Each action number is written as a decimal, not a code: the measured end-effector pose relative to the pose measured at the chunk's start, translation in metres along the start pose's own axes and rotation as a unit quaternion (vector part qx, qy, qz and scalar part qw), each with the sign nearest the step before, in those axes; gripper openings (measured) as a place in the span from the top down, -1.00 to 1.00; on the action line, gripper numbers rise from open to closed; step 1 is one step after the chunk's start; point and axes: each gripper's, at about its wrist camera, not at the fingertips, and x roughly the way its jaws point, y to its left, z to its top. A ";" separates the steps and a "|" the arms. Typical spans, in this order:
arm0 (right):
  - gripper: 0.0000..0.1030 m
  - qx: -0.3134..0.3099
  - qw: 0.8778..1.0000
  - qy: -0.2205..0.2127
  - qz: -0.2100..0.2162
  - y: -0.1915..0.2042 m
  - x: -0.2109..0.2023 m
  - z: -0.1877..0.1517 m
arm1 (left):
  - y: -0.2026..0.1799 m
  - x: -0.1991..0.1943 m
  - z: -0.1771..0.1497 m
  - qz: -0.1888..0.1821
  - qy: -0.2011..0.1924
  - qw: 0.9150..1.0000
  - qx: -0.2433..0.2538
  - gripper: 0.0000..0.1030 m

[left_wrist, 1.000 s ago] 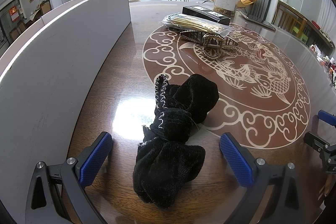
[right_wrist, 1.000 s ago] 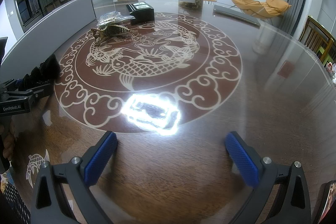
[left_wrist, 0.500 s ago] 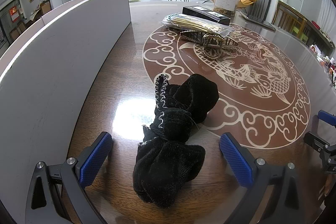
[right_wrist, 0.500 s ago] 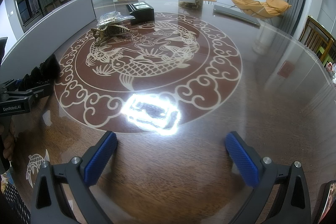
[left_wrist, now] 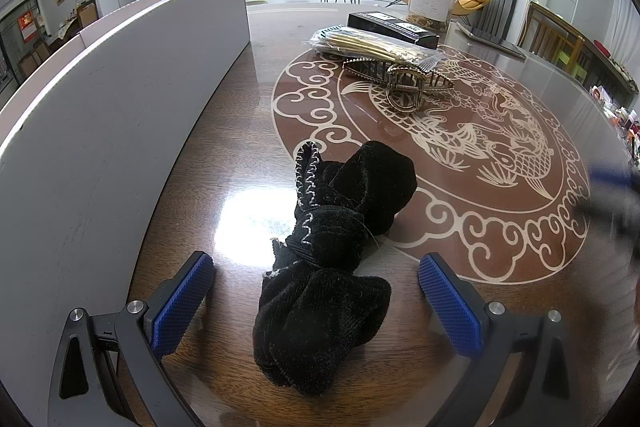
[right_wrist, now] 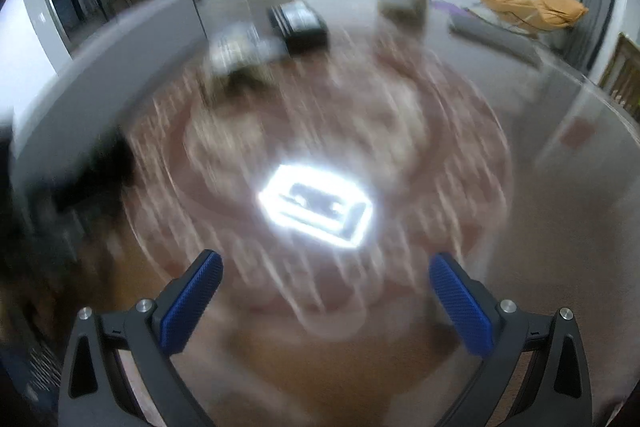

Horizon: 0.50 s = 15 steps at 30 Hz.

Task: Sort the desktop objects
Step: 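Close the right tool on the bamboo skewer pack and lift it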

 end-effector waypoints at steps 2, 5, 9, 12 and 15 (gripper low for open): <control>-1.00 -0.008 0.999 -0.024 0.032 0.013 0.000 0.033 | 0.000 0.000 0.000 0.000 0.000 1.000 0.000 -1.00; -1.00 -0.052 0.995 -0.027 0.075 0.051 0.020 0.096 | 0.000 0.000 0.000 0.000 0.000 1.000 0.000 -1.00; -0.92 -0.113 0.992 0.000 0.049 0.091 0.065 0.146 | 0.000 0.001 0.000 0.000 0.000 1.000 0.000 -1.00; -0.79 -0.124 0.991 0.030 0.032 0.104 0.101 0.166 | 0.000 0.002 -0.001 0.000 0.000 1.000 0.000 -1.00; -0.71 -0.107 0.993 0.051 0.026 0.104 0.126 0.177 | 0.001 0.003 -0.001 -0.002 -0.002 1.000 0.000 -1.00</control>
